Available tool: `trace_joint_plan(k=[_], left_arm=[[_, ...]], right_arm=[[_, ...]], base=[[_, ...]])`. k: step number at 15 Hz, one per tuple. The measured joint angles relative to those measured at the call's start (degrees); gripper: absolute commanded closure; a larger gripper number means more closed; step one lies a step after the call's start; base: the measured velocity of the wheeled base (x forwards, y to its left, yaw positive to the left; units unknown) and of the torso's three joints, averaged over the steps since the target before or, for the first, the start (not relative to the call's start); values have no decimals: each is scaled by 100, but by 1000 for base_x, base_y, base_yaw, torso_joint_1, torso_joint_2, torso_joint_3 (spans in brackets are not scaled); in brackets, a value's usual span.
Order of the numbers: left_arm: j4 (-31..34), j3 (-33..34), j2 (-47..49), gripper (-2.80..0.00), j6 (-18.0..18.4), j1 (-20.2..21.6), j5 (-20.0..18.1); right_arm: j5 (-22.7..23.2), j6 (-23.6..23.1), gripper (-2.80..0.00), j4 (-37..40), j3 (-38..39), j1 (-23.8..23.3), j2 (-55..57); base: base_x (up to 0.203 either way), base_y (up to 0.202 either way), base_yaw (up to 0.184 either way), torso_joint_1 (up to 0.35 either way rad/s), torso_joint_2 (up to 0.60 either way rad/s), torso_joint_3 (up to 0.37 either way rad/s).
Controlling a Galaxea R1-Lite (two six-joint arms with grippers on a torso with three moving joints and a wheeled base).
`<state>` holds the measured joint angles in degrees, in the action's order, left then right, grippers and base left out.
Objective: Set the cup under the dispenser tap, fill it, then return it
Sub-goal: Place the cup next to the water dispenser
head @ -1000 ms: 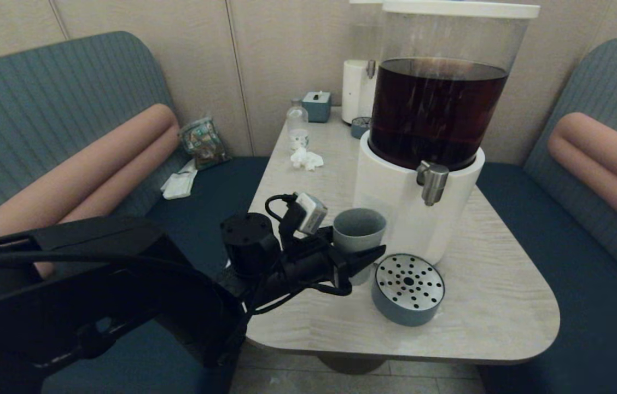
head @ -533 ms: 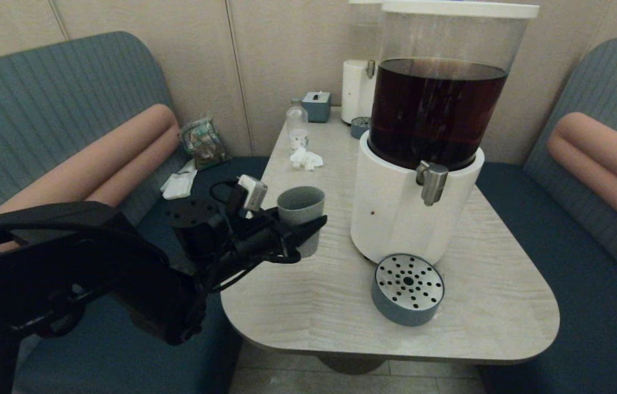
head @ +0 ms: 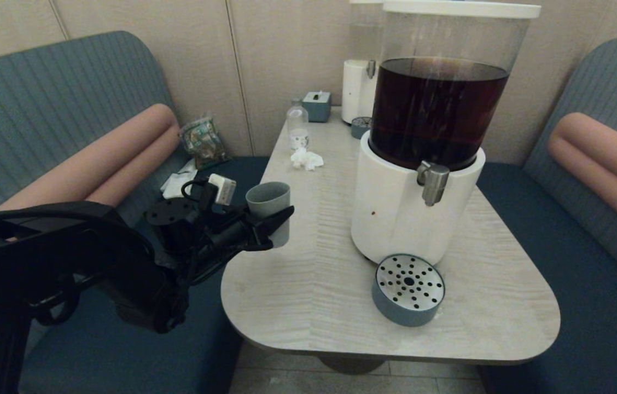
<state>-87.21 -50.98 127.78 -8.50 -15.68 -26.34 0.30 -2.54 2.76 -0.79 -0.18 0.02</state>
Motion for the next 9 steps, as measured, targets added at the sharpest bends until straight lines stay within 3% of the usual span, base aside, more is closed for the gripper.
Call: trace_joint_plan(k=[3, 9], left_arm=[[1, -234, 155, 0, -82, 45, 231], [2, -934, 631, 0, -86, 269, 249]], right_arm=[[0, 1, 0, 0, 0, 0, 0], [2, 1, 0, -1, 0, 0, 0]], base=[[0, 0, 0, 0, 0, 0], [0, 0, 0, 0, 0, 0]])
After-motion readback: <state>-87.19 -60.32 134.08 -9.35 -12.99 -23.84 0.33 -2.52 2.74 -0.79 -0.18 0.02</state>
